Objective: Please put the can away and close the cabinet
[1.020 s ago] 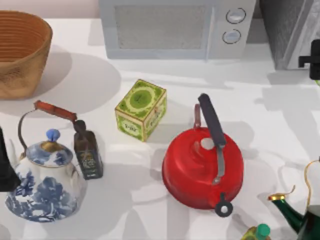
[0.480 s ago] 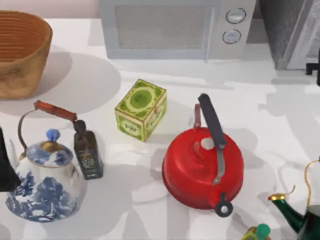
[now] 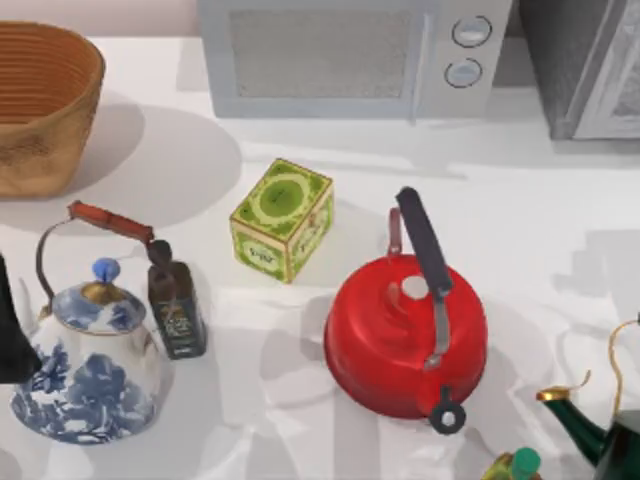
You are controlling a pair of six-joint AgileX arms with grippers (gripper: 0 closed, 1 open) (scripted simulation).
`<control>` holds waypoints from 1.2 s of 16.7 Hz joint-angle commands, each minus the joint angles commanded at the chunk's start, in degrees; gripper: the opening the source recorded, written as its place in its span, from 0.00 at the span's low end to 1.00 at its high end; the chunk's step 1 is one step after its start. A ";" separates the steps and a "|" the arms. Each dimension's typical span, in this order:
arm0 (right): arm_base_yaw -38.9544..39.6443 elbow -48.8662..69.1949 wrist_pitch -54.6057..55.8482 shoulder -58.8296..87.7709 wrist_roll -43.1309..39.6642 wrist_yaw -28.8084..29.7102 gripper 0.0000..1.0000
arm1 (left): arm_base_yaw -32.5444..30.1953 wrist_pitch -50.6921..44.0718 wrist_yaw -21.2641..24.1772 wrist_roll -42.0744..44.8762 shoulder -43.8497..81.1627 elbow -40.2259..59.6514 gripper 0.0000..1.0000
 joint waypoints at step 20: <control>-3.46 -28.35 10.09 -39.57 -3.46 -2.70 0.00 | 0.00 0.00 0.00 0.00 0.00 0.00 1.00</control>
